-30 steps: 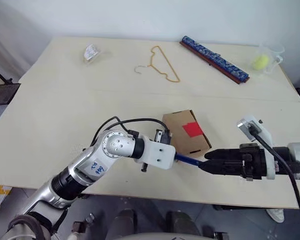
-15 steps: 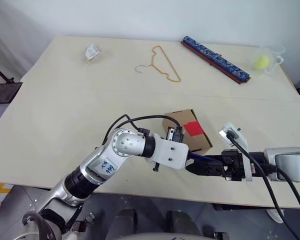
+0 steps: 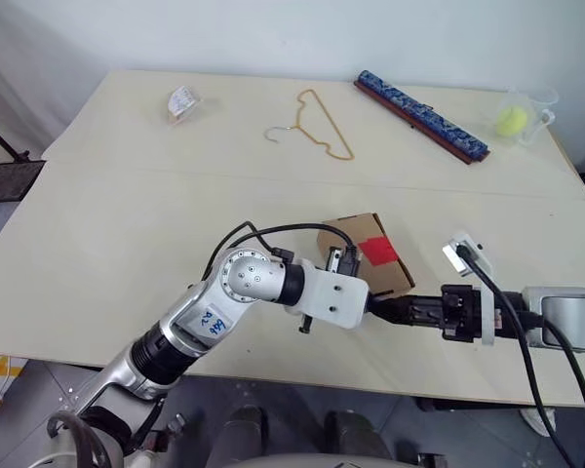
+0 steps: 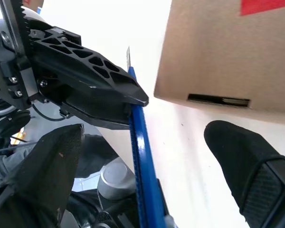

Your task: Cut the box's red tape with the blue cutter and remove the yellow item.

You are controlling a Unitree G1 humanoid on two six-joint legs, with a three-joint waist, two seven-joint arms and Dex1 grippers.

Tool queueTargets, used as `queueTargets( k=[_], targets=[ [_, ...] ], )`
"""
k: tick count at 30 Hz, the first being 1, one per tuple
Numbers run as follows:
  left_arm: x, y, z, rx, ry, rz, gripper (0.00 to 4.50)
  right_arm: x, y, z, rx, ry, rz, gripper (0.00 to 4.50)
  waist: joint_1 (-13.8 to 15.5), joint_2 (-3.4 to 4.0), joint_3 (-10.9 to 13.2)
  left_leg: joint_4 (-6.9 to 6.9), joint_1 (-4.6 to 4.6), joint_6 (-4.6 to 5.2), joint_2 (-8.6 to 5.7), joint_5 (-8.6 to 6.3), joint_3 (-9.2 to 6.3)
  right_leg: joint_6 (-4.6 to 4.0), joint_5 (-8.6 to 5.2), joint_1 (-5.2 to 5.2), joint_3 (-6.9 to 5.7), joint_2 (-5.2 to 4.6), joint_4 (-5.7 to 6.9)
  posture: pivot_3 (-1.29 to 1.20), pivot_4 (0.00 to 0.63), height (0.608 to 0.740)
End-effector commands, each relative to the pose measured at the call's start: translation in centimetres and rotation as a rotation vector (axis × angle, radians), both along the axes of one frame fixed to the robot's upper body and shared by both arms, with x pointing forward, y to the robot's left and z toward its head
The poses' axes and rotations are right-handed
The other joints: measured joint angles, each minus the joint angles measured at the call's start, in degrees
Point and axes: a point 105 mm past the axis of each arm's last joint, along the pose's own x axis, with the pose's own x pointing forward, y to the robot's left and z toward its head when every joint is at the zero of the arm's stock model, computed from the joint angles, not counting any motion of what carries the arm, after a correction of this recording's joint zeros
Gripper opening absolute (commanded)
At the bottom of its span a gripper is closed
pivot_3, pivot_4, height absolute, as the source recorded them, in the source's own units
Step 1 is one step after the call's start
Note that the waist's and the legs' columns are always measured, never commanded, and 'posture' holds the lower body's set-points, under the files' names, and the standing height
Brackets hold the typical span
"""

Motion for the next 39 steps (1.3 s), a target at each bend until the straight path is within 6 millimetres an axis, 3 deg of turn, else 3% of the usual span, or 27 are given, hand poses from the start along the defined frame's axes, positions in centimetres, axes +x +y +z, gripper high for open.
queueTargets(
  k=[1,5,8,15,23,29,39],
  targets=[
    [-0.31,-0.3,0.72,-0.027,-0.024,-0.022,0.41,-0.11,-0.48,0.78,0.001,-0.011,-0.002,4.46,0.0,0.0,0.0,0.0,0.0,0.0,0.0,0.0,0.0,0.0,0.0,0.0,0.0,0.0,0.0,0.0,0.15,0.74],
    [-0.22,-0.41,0.72,-0.028,-0.025,-0.02,0.41,-0.21,-0.22,0.62,0.001,-0.008,0.007,4.46,0.0,0.0,0.0,0.0,0.0,0.0,0.0,0.0,0.0,0.0,0.0,0.0,0.0,0.01,0.01,0.0,0.15,0.74],
    [-0.23,-0.4,0.74,-0.029,-0.025,-0.017,0.41,-0.22,-0.08,0.47,0.005,-0.007,0.006,3.9,0.0,0.0,0.0,0.0,0.0,0.0,0.0,0.0,0.0,0.0,0.0,0.0,0.0,0.02,0.01,0.0,0.15,0.74],
    [-0.21,-0.26,0.69,-0.024,-0.023,-0.01,0.41,-0.29,0.15,-0.01,0.009,0.004,0.0,1.51,0.0,0.0,0.0,0.01,0.0,0.0,0.0,0.0,0.0,0.0,0.0,0.0,-0.01,0.03,0.03,0.0,0.15,0.74],
    [-0.35,-0.24,0.47,-0.022,-0.01,-0.008,0.41,0.32,0.07,-0.06,0.015,-0.004,-0.037,1.51,0.0,0.0,0.0,0.02,0.0,0.0,0.0,0.0,0.0,0.0,0.0,0.0,-0.01,0.03,0.04,0.0,0.15,0.74],
    [-0.11,-0.21,0.53,-0.026,-0.015,0.003,0.41,0.12,0.32,-0.22,0.014,0.005,-0.018,0.06,0.0,0.0,0.0,0.02,0.01,0.0,0.0,0.0,0.0,0.0,0.0,0.0,-0.01,0.04,0.05,0.0,0.15,0.74],
    [0.52,-0.27,0.73,-0.039,-0.026,0.024,0.41,-0.14,0.36,0.05,0.025,0.005,0.007,0.08,0.0,0.0,0.0,0.02,0.01,0.0,-0.01,0.0,0.0,0.0,0.0,0.0,-0.01,0.03,0.05,0.0,0.15,0.74]
  ],
)
